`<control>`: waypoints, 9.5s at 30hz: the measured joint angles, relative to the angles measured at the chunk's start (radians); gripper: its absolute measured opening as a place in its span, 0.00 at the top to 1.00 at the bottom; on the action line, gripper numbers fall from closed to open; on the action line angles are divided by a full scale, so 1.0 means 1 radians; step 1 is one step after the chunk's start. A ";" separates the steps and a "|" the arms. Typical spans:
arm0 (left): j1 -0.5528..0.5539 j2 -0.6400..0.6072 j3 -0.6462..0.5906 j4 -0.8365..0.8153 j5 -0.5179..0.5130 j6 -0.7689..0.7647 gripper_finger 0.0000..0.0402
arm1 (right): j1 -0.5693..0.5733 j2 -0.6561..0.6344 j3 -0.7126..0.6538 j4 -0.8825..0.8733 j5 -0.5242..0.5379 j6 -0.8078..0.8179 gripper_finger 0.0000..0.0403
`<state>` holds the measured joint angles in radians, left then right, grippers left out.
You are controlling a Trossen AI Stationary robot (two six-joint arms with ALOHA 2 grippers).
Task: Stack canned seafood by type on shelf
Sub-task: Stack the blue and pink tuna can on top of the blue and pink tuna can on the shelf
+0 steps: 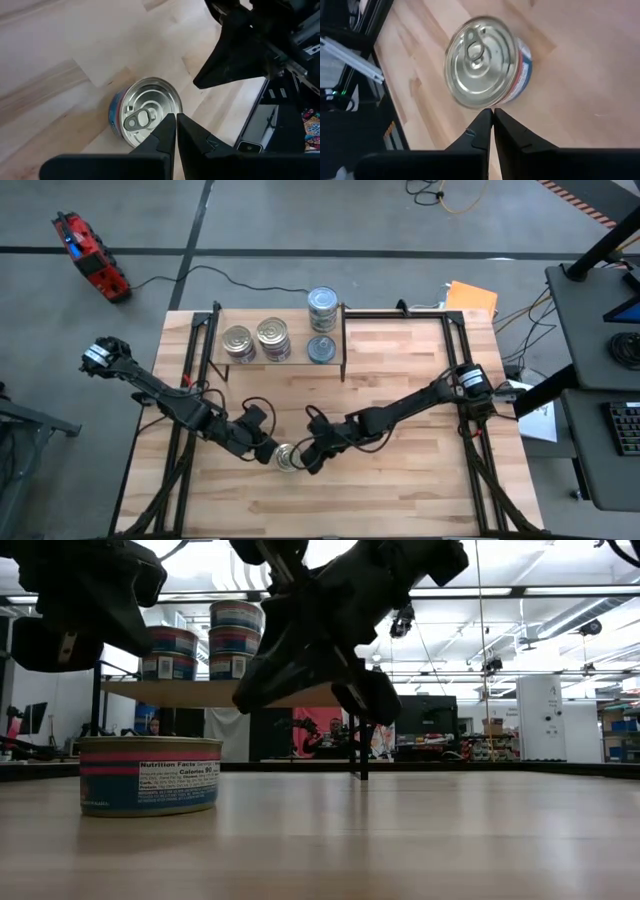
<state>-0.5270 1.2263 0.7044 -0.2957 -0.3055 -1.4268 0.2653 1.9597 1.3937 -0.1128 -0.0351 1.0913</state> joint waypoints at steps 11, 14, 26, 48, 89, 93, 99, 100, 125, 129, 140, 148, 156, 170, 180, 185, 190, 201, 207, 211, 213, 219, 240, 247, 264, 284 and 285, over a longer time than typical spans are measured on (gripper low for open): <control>0.001 0.000 0.000 -0.109 -0.037 -0.107 1.00 | 0.004 0.005 0.000 0.070 0.090 0.007 0.97; 0.001 0.000 0.000 -0.144 -0.026 -0.163 0.97 | 0.008 0.024 0.000 0.133 0.099 -0.019 0.97; 0.001 0.010 0.000 -0.113 -0.025 -0.165 0.69 | 0.007 0.084 0.011 0.149 0.099 -0.002 0.97; -0.071 0.042 0.000 -0.044 -0.024 -0.184 0.33 | 0.012 0.109 0.012 0.115 0.091 0.010 0.97; -0.095 0.269 0.121 0.082 -0.079 -0.141 0.28 | 0.035 0.114 0.007 0.108 0.087 -0.015 0.97; -0.097 0.269 0.128 0.066 -0.080 -0.142 0.28 | 0.042 0.112 0.017 0.129 0.084 -0.018 0.97; -0.099 0.269 0.150 0.023 -0.078 -0.138 0.28 | 0.047 0.111 0.020 0.121 0.084 0.000 0.97; -0.099 0.269 0.152 0.022 -0.078 -0.138 0.28 | 0.050 0.111 0.020 0.121 0.083 0.010 0.97; -0.105 0.272 0.153 0.057 -0.101 -0.050 0.18 | 0.069 0.111 0.021 0.155 0.062 0.060 0.97; -0.106 0.286 0.153 0.059 -0.106 -0.048 0.17 | 0.069 0.111 0.018 0.155 0.065 0.029 0.97; -0.108 0.290 0.153 0.048 -0.138 0.056 0.17 | 0.069 0.111 0.013 0.158 0.151 -0.115 0.97; -0.117 0.288 0.151 -0.053 -0.025 0.099 0.17 | 0.068 0.071 0.013 0.100 0.170 -0.208 0.97; -0.127 0.289 0.151 0.052 -0.072 0.109 0.17 | 0.068 0.015 0.008 -0.031 0.170 -0.253 0.97; -0.127 0.394 0.152 0.118 -0.064 -0.156 0.17 | 0.062 -0.044 -0.014 -0.081 0.101 -0.365 0.97; -0.122 0.446 0.169 0.134 -0.051 -0.177 0.17 | 0.058 0.018 -0.017 0.034 0.036 -0.426 0.98; -0.123 0.498 0.226 0.050 -0.051 -0.185 0.19 | 0.057 0.019 -0.017 0.032 0.032 -0.449 0.98; -0.123 0.559 0.330 -0.043 -0.062 -0.116 0.28 | 0.057 0.018 -0.017 -0.007 0.026 -0.456 0.98; -0.123 0.717 0.647 -0.446 -0.145 -0.086 0.62 | 0.057 0.010 -0.017 -0.030 0.027 -0.499 0.98; -0.130 0.766 0.795 -0.681 -0.149 -0.123 0.65 | 0.045 0.016 -0.017 -0.005 0.035 -0.526 0.98; -0.146 0.737 0.807 -0.712 -0.149 -0.126 0.63 | 0.035 0.019 -0.017 -0.025 0.085 -0.514 0.98; -0.157 0.711 0.806 -0.719 -0.150 -0.127 0.64 | 0.029 0.015 -0.017 -0.061 0.157 -0.508 0.98; -0.185 0.627 0.770 -0.708 -0.165 -0.175 0.72 | -0.006 0.018 -0.017 0.002 0.149 -0.520 0.98; -0.211 0.357 0.571 -0.580 -0.183 -0.376 0.63 | 0.047 0.038 -0.017 0.133 0.006 -0.496 0.98; -0.212 0.457 0.605 -0.546 -0.183 -0.333 0.40 | 0.054 0.038 -0.017 0.187 -0.024 -0.515 0.98; -0.209 0.561 0.747 -0.668 -0.228 -0.073 0.39 | 0.047 0.038 -0.021 0.152 -0.007 -0.527 0.98; -0.195 0.489 0.578 -0.447 -0.182 0.204 0.48 | 0.050 0.038 -0.029 0.144 -0.003 -0.543 0.98; -0.194 0.482 0.563 -0.434 -0.182 0.204 0.48 | 0.052 0.038 -0.029 0.144 -0.003 -0.544 0.98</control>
<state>-0.7212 1.7087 1.2673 -0.7301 -0.4877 -1.2228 0.3173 1.9980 1.3647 0.0309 -0.0376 0.5476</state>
